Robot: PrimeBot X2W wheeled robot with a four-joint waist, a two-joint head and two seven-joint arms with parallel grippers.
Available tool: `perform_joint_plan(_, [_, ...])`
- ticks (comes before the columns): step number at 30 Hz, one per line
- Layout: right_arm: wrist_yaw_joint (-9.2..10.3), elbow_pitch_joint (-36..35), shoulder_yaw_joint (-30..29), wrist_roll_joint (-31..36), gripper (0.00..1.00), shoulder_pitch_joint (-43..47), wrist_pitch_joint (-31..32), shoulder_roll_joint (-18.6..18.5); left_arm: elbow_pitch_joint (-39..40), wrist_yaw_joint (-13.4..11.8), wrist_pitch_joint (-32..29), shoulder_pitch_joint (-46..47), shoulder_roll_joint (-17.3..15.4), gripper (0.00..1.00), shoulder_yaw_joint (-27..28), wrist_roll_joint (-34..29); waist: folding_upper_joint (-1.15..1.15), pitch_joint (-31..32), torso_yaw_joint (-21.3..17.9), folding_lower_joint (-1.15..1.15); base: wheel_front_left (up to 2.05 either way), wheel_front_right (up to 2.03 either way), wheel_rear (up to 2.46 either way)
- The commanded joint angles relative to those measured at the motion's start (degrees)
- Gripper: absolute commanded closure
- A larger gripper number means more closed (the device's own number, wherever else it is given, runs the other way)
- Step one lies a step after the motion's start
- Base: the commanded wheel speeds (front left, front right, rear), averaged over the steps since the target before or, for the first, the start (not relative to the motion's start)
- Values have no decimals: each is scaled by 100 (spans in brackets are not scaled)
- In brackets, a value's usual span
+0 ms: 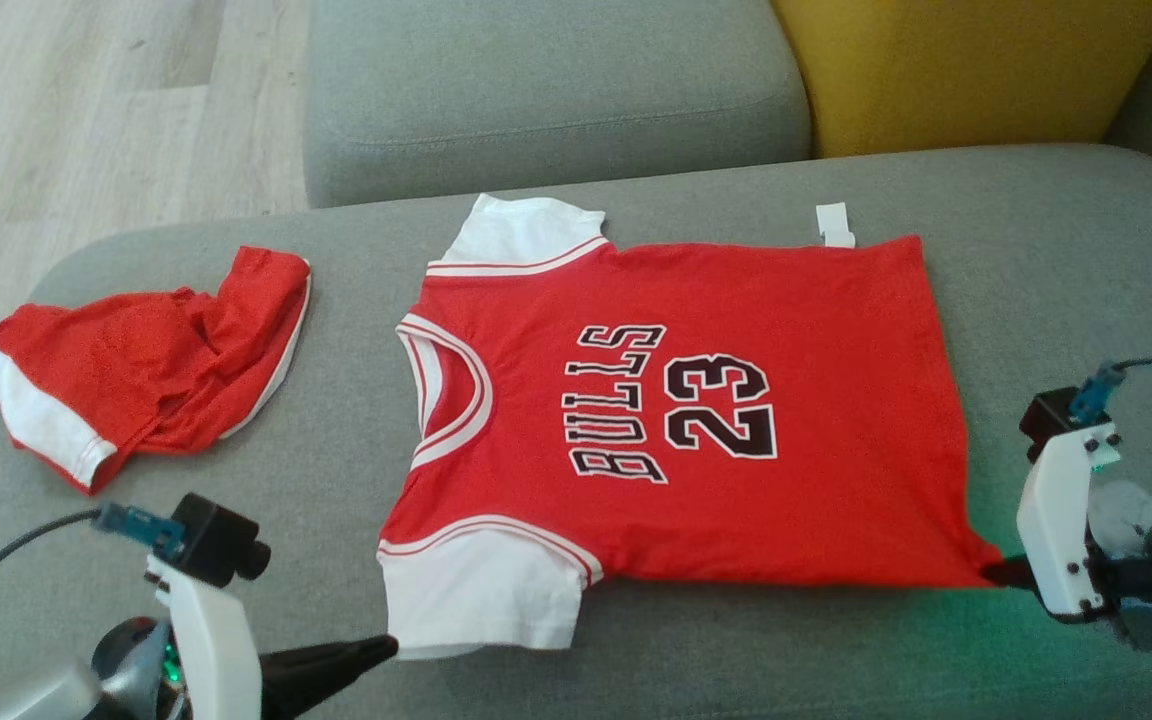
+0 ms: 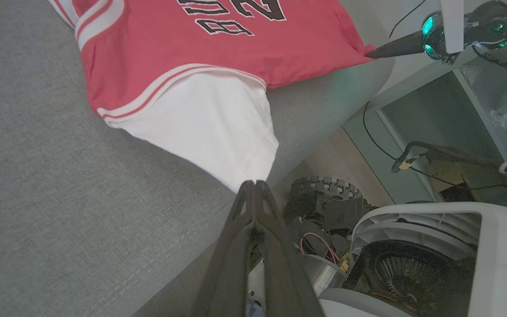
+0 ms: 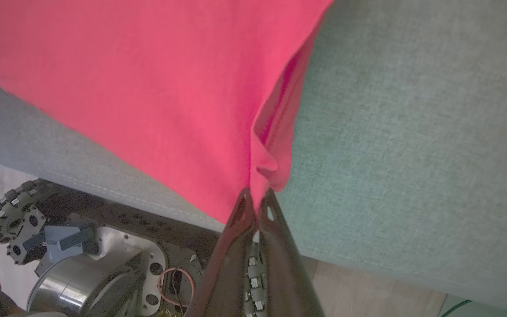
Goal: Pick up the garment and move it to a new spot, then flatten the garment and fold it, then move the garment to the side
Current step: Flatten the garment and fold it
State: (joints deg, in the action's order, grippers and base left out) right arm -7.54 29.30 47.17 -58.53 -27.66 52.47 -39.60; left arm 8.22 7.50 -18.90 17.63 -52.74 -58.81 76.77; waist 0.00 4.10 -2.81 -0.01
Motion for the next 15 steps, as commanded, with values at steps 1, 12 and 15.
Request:
perform_joint_plan(1, [5,-197,-109,-50,100,-7,57,-236,152,-1,41,247,-314,100,309,30,0,-10,-18,1,0,0,0])
perform_joint_plan(12, [5,-187,-615,170,100,-268,46,91,-16,-1,361,779,-157,100,559,-195,0,-247,-105,1,0,0,0])
perform_joint_plan(15, [5,-86,-799,248,100,-415,39,252,-171,-1,446,1017,-34,100,656,-204,0,-336,-140,1,0,0,0])
